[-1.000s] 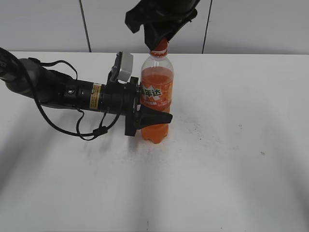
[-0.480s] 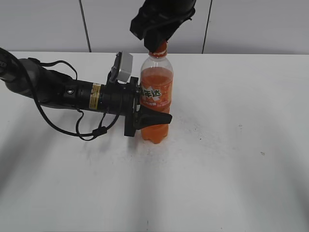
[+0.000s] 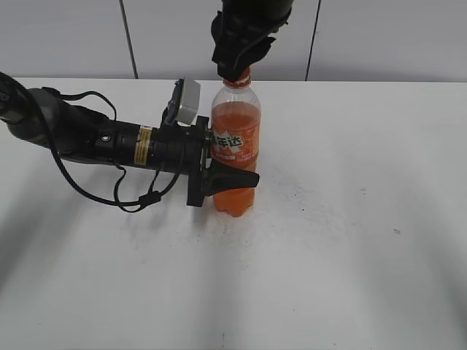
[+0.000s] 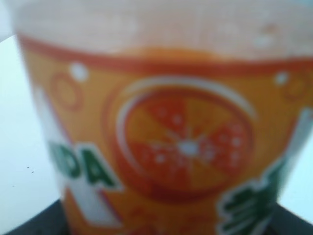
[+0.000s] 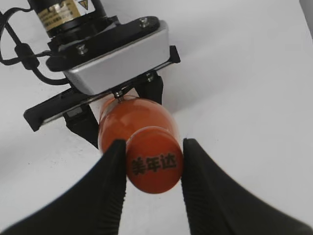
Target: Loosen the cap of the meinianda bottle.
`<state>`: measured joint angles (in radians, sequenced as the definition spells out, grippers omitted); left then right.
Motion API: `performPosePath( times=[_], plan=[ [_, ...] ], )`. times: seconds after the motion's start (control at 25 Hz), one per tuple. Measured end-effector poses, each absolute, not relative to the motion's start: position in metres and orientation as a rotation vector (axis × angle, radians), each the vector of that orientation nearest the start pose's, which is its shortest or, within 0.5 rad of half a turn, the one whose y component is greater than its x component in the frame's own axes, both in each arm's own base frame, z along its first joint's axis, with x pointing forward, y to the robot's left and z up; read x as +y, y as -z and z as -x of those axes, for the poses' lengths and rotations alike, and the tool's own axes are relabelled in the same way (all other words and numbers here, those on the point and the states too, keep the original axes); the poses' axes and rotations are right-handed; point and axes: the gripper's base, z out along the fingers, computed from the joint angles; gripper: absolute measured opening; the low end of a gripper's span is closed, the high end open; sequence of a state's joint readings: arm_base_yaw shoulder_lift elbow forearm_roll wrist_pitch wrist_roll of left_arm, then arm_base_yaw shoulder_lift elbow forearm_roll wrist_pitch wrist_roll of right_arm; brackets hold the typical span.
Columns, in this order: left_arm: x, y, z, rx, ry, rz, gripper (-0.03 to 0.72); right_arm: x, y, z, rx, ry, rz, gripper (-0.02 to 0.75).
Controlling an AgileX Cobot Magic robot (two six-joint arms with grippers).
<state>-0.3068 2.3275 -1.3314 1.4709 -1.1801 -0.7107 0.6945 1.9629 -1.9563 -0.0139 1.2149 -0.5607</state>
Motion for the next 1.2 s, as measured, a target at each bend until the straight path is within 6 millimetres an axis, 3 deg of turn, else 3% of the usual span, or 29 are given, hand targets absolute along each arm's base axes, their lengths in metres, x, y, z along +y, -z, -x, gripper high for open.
performPosePath(
  times=[0.72,1.2],
  plan=[
    [-0.207,-0.0952,-0.3758,1.414,1.094,-1.368,0.409,0.2756,-0.3287,-0.3299,1.797,0.075,2.03,0.263],
    [-0.207,-0.0952,-0.3758,1.415,1.094,-1.367,0.409,0.2755,-0.3287,-0.33,1.72,0.1,2.098,0.263]
  ],
)
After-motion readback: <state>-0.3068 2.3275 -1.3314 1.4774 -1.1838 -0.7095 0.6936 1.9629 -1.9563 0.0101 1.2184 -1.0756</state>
